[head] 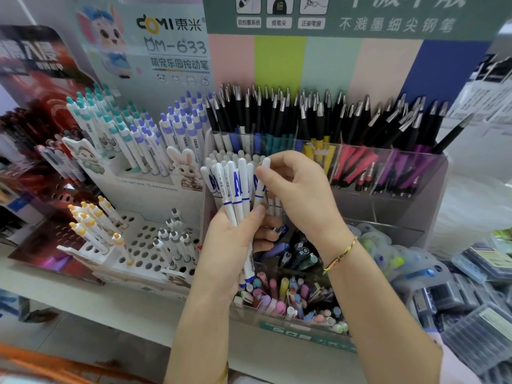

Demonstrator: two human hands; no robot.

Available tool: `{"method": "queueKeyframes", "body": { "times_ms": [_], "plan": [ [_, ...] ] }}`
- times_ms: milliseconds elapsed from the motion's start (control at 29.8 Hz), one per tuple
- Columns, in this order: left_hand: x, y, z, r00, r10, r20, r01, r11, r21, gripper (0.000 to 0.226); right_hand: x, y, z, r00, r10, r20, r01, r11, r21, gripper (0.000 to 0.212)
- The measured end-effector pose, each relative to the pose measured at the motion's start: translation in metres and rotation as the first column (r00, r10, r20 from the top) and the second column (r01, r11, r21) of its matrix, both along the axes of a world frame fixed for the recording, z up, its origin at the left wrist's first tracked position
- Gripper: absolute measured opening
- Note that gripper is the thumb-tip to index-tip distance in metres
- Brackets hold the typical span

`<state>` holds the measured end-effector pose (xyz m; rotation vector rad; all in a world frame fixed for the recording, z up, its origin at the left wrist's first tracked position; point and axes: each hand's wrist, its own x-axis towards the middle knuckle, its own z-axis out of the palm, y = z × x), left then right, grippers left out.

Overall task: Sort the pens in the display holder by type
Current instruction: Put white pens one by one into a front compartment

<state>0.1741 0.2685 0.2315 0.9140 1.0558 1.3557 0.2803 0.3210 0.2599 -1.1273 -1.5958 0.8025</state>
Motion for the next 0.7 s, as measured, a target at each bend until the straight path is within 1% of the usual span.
{"method": "queueKeyframes", "body": {
  "times_ms": [34, 101, 134, 201, 268, 369, 503, 604, 705],
  "plan": [
    [-0.001, 0.001, -0.001, 1.000, 0.016, -0.009, -0.016, 1.000, 0.004, 0.014, -0.001, 0.000, 0.001, 0.996, -0.028, -0.081, 0.030, 0.999, 0.033, 0.003],
    [-0.006, 0.002, -0.005, 0.994, 0.091, -0.055, -0.091, 0.996, 0.006, 0.010, 0.001, 0.001, 0.006, 0.961, -0.113, -0.252, 0.149, 0.981, 0.127, 0.008],
    [-0.008, 0.003, -0.007, 0.988, 0.136, -0.072, -0.136, 0.991, 0.005, 0.009, 0.003, 0.001, 0.008, 0.942, -0.156, -0.296, 0.216, 0.959, 0.183, 0.007],
    [-0.013, 0.005, -0.009, 0.971, 0.211, -0.115, -0.210, 0.977, 0.015, 0.010, 0.004, 0.001, 0.013, 0.925, -0.218, -0.310, 0.310, 0.906, 0.287, 0.003],
    [-0.015, 0.005, -0.010, 0.954, 0.253, -0.162, -0.251, 0.967, 0.034, 0.011, 0.003, 0.002, 0.013, 0.921, -0.258, -0.293, 0.355, 0.865, 0.354, 0.001],
    [-0.015, 0.003, -0.008, 0.954, 0.249, -0.165, -0.245, 0.969, 0.040, 0.009, -0.002, 0.004, 0.008, 0.930, -0.296, -0.216, 0.362, 0.831, 0.422, 0.004],
    [-0.013, 0.003, -0.008, 0.962, 0.209, -0.173, -0.202, 0.978, 0.059, 0.008, -0.007, 0.006, -0.004, 0.939, -0.342, -0.038, 0.315, 0.810, 0.495, 0.014],
    [-0.012, 0.003, -0.006, 0.973, 0.181, -0.139, -0.177, 0.983, 0.046, 0.008, -0.009, 0.008, -0.010, 0.925, -0.361, 0.121, 0.262, 0.834, 0.486, 0.017],
    [-0.012, 0.003, -0.004, 0.981, 0.152, -0.116, -0.148, 0.988, 0.047, 0.008, -0.011, 0.009, -0.018, 0.899, -0.375, 0.225, 0.245, 0.858, 0.451, 0.018]
  ]
}}
